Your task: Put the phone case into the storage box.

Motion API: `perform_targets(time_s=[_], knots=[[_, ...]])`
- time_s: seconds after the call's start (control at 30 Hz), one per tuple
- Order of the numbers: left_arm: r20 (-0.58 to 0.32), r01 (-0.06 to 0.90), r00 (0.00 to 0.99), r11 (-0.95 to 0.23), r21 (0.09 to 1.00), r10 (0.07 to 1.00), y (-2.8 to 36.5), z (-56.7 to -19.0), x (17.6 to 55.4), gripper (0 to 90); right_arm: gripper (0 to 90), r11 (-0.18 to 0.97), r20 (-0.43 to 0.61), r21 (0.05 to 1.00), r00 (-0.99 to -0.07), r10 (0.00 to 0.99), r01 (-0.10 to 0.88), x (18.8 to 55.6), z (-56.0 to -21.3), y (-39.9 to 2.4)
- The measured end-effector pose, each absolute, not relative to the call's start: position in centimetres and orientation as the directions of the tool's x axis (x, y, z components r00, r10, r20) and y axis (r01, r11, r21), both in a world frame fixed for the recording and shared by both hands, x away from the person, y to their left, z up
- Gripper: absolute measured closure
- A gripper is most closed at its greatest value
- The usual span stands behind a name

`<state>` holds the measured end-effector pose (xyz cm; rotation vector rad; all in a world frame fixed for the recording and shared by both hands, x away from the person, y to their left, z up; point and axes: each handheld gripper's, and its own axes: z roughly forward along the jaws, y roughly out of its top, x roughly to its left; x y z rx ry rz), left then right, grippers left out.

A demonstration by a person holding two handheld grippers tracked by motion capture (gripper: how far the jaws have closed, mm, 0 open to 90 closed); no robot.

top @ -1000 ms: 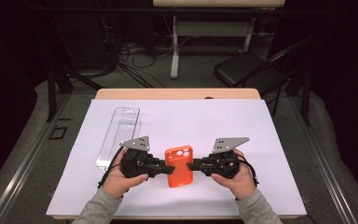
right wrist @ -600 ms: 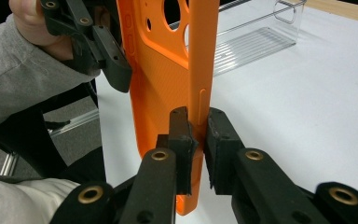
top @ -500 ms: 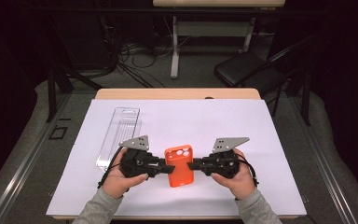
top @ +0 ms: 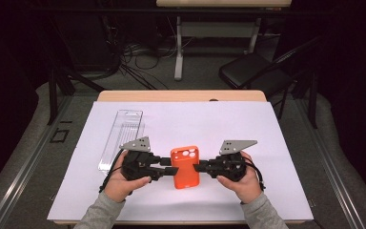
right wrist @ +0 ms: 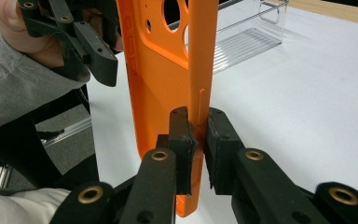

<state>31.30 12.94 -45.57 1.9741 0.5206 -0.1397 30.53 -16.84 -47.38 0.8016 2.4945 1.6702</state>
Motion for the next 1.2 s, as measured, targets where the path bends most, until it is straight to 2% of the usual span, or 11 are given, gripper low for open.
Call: perform_targets(time_s=[0.63,1.2], knots=[[-0.295,0.43,0.87,-0.315,0.846,0.396,13.8,-45.3,31.7,46.5,81.9,0.226,0.284,0.868,-0.817,0.502,0.441,30.6,-47.1,-17.4],[-0.187,0.367,0.852,-0.302,0.88,0.489,14.4,-44.5,31.4,45.9,81.9,0.194,0.277,0.869,-0.773,0.57,0.454,30.4,-46.9,-17.7]])
